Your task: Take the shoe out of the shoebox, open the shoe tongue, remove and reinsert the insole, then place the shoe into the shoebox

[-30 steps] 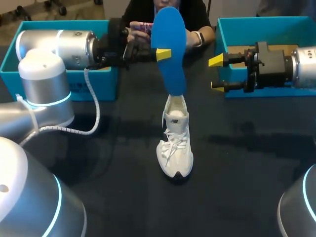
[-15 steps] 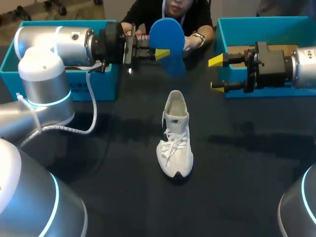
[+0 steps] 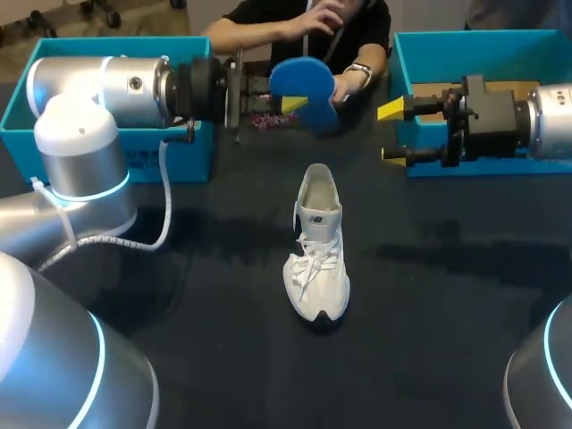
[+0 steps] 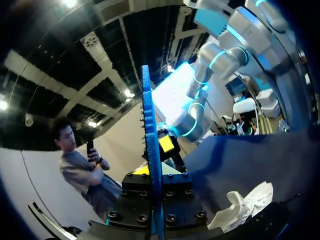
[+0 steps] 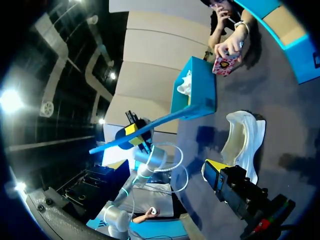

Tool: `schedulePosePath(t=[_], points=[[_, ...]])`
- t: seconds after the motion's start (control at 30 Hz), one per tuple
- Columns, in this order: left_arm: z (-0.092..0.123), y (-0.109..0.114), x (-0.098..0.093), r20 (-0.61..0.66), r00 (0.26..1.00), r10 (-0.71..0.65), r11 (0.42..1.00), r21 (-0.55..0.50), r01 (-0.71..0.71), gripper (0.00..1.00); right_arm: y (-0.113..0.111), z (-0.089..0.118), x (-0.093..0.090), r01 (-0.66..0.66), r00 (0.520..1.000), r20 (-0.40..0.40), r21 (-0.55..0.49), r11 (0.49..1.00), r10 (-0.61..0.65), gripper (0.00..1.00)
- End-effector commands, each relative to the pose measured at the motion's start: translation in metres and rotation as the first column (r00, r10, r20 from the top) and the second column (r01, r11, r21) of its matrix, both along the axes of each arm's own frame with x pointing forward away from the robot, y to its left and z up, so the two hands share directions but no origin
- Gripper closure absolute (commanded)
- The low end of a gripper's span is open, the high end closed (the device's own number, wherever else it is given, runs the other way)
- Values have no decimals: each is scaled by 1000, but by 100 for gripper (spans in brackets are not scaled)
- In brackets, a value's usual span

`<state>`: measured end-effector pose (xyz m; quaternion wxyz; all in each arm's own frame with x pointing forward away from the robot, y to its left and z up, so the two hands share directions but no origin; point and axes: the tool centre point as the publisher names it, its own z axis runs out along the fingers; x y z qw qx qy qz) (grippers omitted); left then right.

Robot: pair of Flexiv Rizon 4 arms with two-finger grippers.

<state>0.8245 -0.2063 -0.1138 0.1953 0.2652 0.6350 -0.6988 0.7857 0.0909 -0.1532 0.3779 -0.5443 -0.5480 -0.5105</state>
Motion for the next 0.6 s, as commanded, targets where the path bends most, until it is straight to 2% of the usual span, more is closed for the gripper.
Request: schedulePosePath(t=[0.03,0.13,0.17,0.23,0.27,0.53,0.6], points=[[-6,1,1,331,943,-5,1000,-21,12,100,2,-1,0,2,1000,1,-1,1000,-2,0],[-11,3,5,473,881,-15,1000,-9,22,100,2,-1,0,2,1000,1,-1,1000,-2,0],[-15,4,7,557,830,-26,1000,8,26,100,2,-1,0,2,1000,1,-1,1000,-2,0],[-16,4,8,587,810,-10,1000,-8,18,100,2,-1,0,2,1000,1,-1,1000,-2,0],[-16,5,9,641,767,-19,1000,-1,26,100,2,-1,0,2,1000,1,-1,1000,-2,0],[-26,2,17,753,657,32,999,-1,-47,100,2,-1,0,2,1000,1,-1,1000,-2,0],[-29,2,19,803,594,36,998,-2,-58,100,2,-1,0,2,1000,1,-1,1000,-2,0]])
